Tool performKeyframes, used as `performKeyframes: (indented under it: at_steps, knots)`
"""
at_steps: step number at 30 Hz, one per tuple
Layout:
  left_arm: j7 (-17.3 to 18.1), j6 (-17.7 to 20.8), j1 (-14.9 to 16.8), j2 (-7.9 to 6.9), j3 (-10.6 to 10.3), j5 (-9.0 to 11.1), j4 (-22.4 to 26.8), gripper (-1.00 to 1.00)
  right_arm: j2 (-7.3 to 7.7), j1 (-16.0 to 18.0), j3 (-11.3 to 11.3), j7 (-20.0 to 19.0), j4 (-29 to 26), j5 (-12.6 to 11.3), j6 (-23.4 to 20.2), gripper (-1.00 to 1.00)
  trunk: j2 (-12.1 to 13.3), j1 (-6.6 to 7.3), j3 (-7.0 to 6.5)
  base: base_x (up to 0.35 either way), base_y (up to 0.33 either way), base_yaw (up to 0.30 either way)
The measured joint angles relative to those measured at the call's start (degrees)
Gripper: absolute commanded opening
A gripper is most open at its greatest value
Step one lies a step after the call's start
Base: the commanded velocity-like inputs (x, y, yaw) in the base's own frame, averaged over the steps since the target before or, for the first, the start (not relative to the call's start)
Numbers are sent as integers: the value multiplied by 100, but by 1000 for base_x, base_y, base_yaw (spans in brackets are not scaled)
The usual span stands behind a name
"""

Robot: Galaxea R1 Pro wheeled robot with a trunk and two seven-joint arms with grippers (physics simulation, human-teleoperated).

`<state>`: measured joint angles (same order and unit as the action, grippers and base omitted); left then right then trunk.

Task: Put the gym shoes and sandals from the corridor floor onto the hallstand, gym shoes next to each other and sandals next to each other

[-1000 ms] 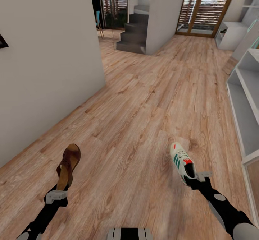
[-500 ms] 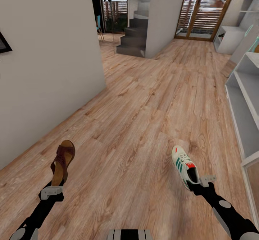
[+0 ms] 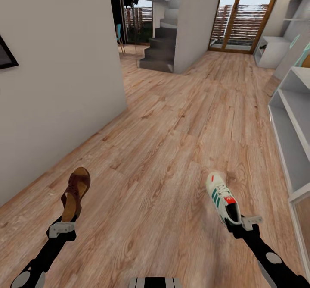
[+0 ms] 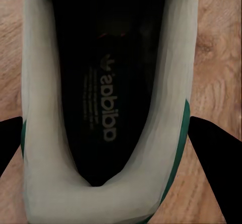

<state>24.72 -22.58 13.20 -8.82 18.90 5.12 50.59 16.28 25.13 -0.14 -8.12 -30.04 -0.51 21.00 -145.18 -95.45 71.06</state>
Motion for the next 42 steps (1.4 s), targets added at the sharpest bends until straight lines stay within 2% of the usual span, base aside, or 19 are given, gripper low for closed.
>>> performKeyframes:
  at_steps: [1, 2, 4, 7, 13, 21, 42]
  knots:
    - [6, 3, 2, -3, -8, -3, 9, -100, -2, -70, -4, 62, -49, -3, 65, -100, 0, 0, -8, 0, 0, 0]
    - [35, -5, 3, -4, -33, -17, 5, -100, -6, -307, -16, 221, -342, -22, 178, -100, 0, 0, -13, 0, 0, 0]
    - [77, -18, 0, 5, -66, -50, -20, -100, -18, -471, -15, 314, -638, -29, 222, -100, 0, 0, -20, 0, 0, 0]
    - [133, -19, -12, 8, -109, -178, -48, -100, -34, -574, -15, 372, -823, -39, 234, -100, 0, 0, -24, 0, 0, 0]
    - [171, -16, -20, 22, -137, -379, -79, -100, -66, -622, -14, 406, -864, -48, 237, -100, 0, 2, -27, 108, 0, 0]
    - [179, -16, -22, 58, -149, -517, -90, -100, -129, -633, -16, 425, -783, -53, 244, -100, 0, 3, -28, 263, 0, 0]
    - [181, -70, -28, 67, -145, -544, -92, -100, -178, -639, -13, 441, -753, -94, 247, -100, 0, 2, -57, 305, 0, -34]
